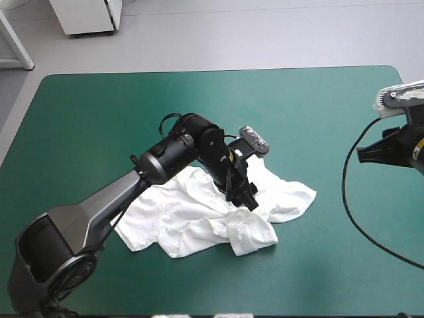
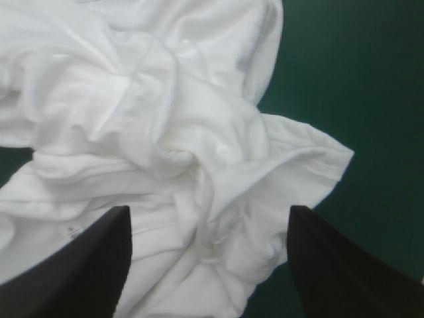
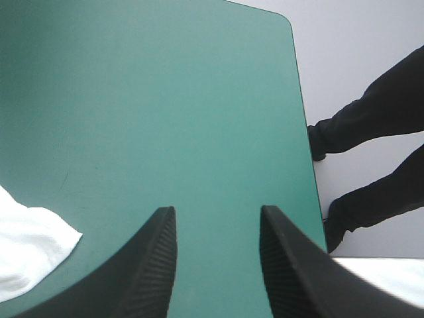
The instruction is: Fold the cloth
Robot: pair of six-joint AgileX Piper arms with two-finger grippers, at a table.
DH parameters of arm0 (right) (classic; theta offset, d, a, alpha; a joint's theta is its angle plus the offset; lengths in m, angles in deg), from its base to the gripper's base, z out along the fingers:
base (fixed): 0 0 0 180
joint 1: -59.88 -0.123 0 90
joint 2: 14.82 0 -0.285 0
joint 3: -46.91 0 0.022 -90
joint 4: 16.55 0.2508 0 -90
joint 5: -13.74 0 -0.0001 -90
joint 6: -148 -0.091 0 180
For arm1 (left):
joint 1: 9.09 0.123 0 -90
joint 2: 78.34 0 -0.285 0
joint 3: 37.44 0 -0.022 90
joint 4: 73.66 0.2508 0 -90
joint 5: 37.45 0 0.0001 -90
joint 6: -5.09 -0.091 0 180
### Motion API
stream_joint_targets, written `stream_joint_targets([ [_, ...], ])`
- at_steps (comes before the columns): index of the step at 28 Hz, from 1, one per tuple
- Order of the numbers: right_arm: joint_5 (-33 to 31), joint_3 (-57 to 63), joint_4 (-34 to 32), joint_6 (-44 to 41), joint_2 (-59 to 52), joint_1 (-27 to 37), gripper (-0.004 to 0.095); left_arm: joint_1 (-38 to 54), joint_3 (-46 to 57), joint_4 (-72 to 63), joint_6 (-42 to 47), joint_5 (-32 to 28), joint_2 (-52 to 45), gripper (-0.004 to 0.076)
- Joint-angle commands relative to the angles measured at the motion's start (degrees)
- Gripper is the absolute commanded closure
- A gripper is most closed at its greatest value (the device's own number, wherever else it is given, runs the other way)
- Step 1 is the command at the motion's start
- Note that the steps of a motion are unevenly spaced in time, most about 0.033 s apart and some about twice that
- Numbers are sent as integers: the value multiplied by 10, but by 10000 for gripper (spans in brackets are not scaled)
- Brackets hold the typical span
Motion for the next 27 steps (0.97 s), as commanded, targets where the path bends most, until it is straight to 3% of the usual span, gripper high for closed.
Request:
stream_joint_targets([
  [1,34,-15,-5,14,-12,0,521,-3,-5,81,45,32,-72,219],
  [4,34,-15,11,14,-17,0,521,29,37,174,80,32,-135,219],
  [12,34,-15,50,14,-18,0,521,238,178,181,82,23,-251,219],
  [19,30,-15,58,14,-17,0,521,354,264,172,66,-18,-256,219],
  [27,30,-15,67,16,-17,0,521,417,318,180,69,-70,-209,219],
])
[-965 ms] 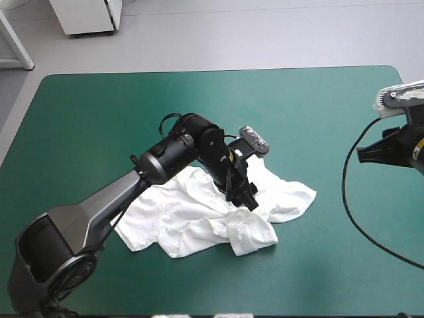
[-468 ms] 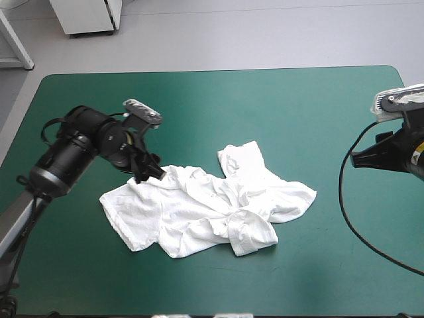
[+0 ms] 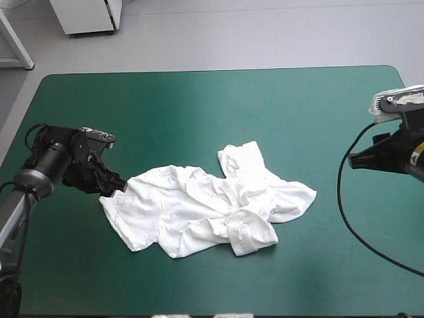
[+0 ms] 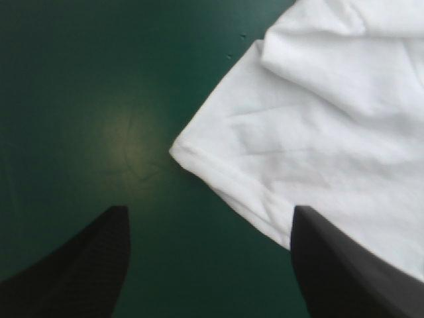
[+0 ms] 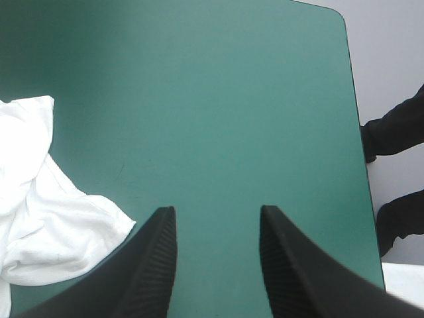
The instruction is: Fold the cloth
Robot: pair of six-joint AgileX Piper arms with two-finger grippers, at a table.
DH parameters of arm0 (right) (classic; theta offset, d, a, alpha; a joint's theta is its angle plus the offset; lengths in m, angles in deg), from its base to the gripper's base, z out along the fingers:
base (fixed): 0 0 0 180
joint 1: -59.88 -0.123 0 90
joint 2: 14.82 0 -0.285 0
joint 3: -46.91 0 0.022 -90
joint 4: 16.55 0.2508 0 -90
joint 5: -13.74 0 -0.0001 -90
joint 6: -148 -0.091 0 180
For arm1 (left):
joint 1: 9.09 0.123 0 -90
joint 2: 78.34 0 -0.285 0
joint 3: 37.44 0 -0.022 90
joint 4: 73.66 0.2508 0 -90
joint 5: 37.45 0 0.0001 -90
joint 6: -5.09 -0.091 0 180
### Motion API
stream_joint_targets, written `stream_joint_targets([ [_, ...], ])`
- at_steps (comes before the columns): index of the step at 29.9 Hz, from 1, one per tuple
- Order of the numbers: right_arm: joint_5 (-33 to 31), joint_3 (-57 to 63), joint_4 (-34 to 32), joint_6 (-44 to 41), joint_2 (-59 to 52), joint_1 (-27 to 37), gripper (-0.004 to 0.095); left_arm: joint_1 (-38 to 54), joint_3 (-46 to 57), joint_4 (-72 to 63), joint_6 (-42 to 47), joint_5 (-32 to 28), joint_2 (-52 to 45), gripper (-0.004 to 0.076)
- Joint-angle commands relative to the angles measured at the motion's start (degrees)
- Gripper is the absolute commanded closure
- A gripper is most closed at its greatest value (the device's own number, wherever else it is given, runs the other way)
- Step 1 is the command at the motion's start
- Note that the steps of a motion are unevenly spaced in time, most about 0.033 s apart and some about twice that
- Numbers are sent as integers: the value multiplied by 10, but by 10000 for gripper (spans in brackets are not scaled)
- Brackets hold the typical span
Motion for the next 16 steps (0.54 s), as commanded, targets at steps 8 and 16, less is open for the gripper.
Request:
stream_joint_targets([
  [8,31,-15,4,8,-6,0,521,24,-10,-13,2,-55,107,219],
  [16,15,12,10,9,-1,0,521,24,-10,-46,-20,-58,174,234],
])
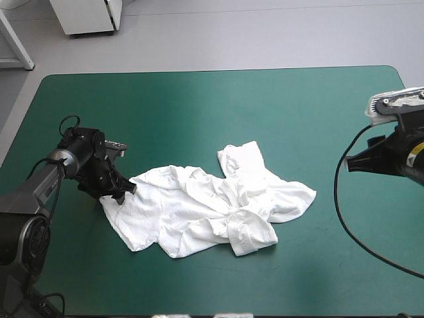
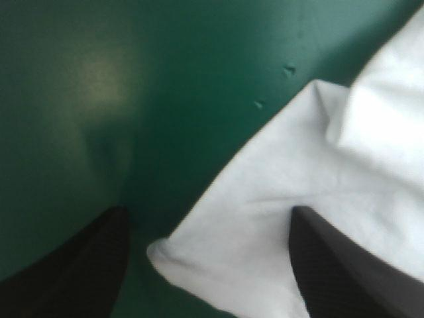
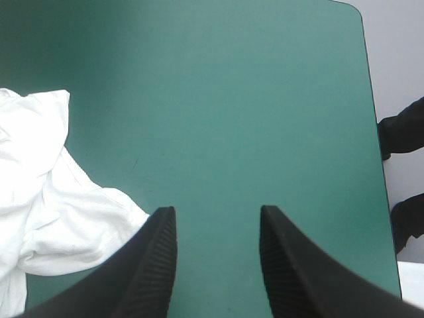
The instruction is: Fold the cloth
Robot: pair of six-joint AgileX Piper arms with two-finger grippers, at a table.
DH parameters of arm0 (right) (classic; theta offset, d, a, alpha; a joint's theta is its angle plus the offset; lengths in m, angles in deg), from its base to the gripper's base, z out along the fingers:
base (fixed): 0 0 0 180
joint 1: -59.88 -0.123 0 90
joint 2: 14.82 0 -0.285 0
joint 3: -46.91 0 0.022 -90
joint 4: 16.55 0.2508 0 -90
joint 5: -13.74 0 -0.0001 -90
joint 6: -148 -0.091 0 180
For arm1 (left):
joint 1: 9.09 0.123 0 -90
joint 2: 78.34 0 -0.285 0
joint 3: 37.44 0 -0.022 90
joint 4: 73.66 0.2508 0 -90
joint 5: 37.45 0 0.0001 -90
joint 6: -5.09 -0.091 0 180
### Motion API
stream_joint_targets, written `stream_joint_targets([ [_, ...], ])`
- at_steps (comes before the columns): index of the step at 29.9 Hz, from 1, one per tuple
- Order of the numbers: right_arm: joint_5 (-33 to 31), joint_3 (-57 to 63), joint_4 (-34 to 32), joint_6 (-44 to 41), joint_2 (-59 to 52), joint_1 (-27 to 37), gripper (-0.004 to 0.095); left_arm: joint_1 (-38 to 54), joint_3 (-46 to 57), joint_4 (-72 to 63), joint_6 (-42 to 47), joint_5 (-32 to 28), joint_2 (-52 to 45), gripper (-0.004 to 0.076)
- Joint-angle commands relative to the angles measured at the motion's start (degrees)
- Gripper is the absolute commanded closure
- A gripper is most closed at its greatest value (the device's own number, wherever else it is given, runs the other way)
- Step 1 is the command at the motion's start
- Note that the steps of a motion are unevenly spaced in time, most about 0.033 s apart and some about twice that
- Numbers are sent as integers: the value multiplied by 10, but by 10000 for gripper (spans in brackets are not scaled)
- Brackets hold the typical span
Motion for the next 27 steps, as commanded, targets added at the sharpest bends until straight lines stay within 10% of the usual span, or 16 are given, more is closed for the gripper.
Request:
stream_joint_targets([
  [1,7,18,-11,6,1,0,521,0,-4,-40,-22,-9,5,255],
  [10,27,91,70,29,96,0,520,0,-4,-71,-22,-28,9,731],
  [27,66,91,199,79,351,42,408,0,-4,-135,-55,-29,8,734],
])
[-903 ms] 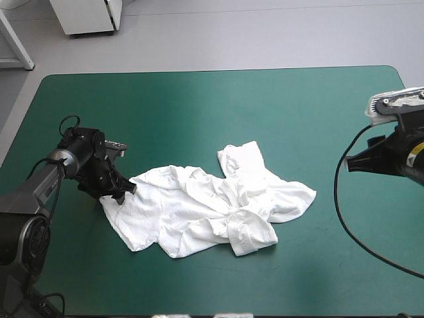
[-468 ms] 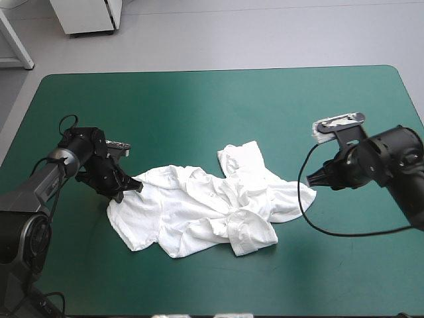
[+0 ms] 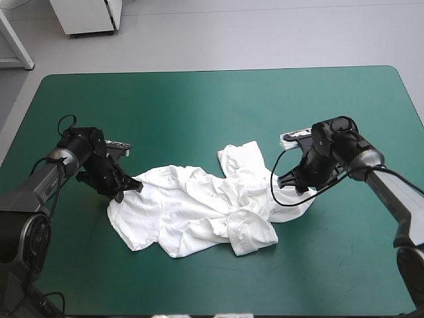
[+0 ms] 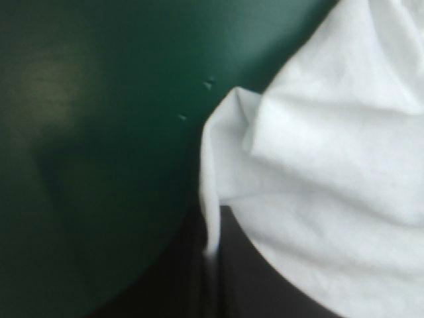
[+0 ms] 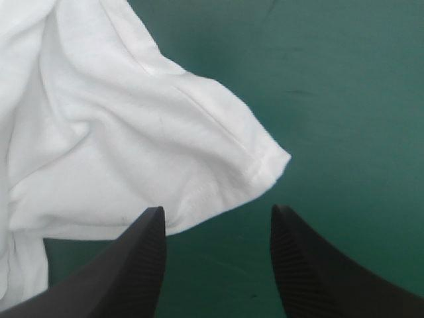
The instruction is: Fold the cloth
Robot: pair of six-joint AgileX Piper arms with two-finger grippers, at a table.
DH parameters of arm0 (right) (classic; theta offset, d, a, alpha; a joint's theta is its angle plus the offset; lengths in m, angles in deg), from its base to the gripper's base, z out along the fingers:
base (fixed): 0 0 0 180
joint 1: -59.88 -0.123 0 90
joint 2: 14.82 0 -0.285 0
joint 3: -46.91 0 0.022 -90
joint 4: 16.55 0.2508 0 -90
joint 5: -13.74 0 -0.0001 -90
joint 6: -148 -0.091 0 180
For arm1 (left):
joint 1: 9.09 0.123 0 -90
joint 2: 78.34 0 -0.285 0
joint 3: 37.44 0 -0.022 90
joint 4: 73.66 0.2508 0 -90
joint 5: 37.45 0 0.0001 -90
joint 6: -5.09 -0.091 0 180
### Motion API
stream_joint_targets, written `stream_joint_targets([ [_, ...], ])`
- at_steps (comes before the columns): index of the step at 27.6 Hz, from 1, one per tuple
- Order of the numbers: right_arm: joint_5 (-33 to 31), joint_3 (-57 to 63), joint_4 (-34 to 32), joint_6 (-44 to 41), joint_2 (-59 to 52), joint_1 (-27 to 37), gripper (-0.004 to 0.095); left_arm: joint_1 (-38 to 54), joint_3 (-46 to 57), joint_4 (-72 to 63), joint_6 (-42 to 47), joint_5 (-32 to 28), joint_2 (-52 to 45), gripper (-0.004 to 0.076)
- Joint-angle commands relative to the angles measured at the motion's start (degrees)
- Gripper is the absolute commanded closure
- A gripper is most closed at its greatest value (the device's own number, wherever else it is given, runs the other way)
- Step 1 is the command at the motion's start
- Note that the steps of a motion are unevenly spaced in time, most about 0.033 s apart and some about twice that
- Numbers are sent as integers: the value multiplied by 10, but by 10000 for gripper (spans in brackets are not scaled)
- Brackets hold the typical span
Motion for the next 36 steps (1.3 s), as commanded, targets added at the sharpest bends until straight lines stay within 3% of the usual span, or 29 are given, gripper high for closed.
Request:
stream_joint_targets([
  [1,8,-13,39,24,22,36,401,-3,0,-49,-7,-37,-1,734],
  [7,23,-13,56,35,64,75,312,-3,0,-63,-21,-38,-1,734],
  [13,31,-13,94,54,116,77,323,-3,0,-61,-22,-40,-1,734],
  [15,25,-13,97,52,134,73,373,-3,0,-61,-22,-40,-1,734],
  [22,33,-12,112,78,162,34,931,-3,0,-69,-22,-37,-4,734],
  [28,23,-12,120,76,148,23,925,-3,-6,-84,-23,-16,-38,734],
  [36,-26,-16,90,66,-46,24,925,-4,-9,-118,-20,85,-275,734],
])
